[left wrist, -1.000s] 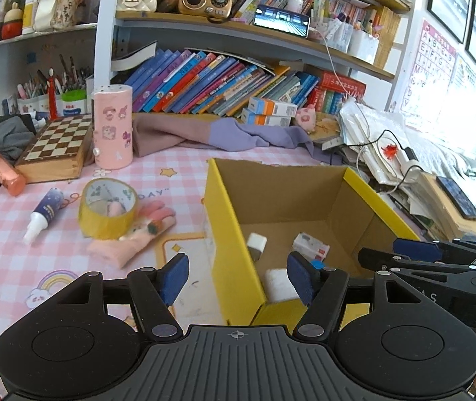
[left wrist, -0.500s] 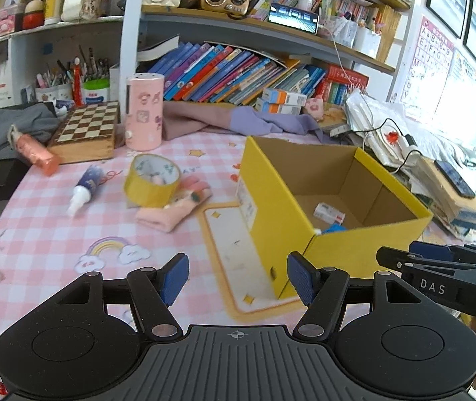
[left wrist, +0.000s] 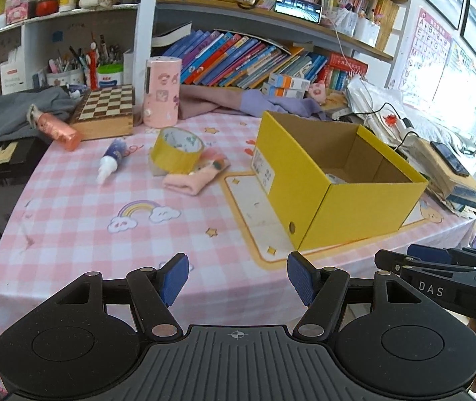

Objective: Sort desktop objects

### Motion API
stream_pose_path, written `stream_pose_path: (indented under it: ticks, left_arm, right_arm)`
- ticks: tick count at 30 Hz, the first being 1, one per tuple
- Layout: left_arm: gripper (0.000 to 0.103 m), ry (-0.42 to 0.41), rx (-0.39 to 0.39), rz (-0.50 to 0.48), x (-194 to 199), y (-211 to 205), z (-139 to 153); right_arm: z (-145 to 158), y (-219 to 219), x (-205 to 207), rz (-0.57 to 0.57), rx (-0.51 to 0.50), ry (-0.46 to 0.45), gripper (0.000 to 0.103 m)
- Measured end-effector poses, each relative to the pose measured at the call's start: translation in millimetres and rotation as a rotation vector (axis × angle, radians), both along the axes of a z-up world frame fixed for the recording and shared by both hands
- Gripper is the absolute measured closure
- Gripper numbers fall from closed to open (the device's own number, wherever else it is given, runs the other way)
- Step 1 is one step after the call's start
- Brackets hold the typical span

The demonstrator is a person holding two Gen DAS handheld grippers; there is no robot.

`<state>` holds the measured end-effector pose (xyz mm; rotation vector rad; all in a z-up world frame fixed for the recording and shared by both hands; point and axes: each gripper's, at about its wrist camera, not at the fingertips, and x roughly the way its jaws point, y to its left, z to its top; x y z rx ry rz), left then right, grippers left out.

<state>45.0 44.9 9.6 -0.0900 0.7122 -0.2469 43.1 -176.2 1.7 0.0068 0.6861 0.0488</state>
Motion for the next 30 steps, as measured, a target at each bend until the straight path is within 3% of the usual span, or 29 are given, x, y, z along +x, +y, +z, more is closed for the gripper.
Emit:
stream_pose_path:
  ticks: [30]
  left_arm:
    - [0.035, 0.003, -0.014, 0.059, -31, 31, -4]
  right_arm:
    - [-2, 39, -27, 0.127, -0.032, 0.038, 0.057]
